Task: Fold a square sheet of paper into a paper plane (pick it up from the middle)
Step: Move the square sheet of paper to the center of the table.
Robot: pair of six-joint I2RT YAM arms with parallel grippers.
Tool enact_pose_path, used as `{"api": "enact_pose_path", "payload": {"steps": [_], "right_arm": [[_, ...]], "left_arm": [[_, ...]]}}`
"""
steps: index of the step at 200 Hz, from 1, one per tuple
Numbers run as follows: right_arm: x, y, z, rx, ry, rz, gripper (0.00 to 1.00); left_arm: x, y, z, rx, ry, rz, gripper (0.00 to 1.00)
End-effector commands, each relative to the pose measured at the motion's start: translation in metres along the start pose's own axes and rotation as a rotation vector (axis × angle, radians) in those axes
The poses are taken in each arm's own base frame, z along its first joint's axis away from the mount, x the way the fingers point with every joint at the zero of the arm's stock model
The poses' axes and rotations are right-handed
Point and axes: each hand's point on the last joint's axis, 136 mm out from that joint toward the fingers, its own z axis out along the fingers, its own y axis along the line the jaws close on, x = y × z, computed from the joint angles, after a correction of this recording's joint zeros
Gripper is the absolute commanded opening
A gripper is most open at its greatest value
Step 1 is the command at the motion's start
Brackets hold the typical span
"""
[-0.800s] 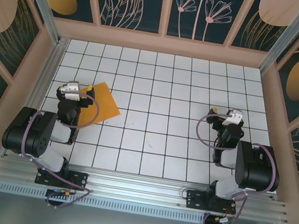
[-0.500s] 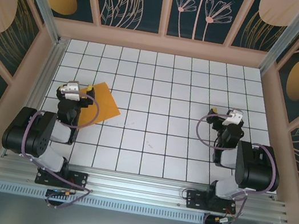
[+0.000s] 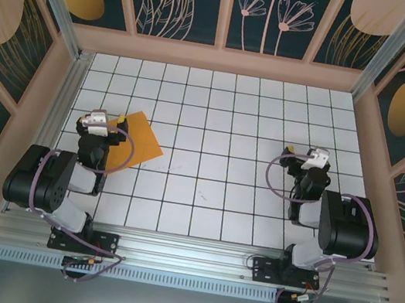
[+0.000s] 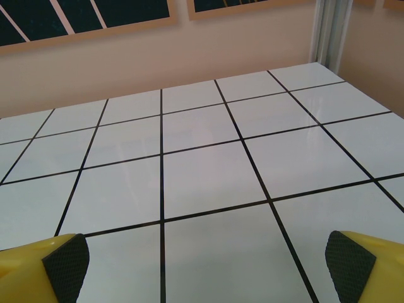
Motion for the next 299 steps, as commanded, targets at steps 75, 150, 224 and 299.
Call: {"api": "enact_pose_path", "payload": {"steps": [75,150,224,299], "right_arm": [[-0.067,0.018,0.022,0.075,0.057,0.095,0.99],[-0.030,0.156,0.052,-0.135,0.479,0.187,0.99],[0.010,0.222,0.055,-0.250,0.674,0.190,0.99],[0.010,0.222,0.057,-0.220,0.681,0.203,0.99]], "left_arm": [[-0.049,0.036,-0.019,-0.200,-0.049,-0.156,0.98],[-0.005,-0.036,0.008,0.041,0.452,-0.586,0.89],[0.081,-0.046,0.007,-0.160,0.839,-0.610,0.86],[0.117,-0.085,0.010,-0.126,0.974,-0.512,0.85]]}}
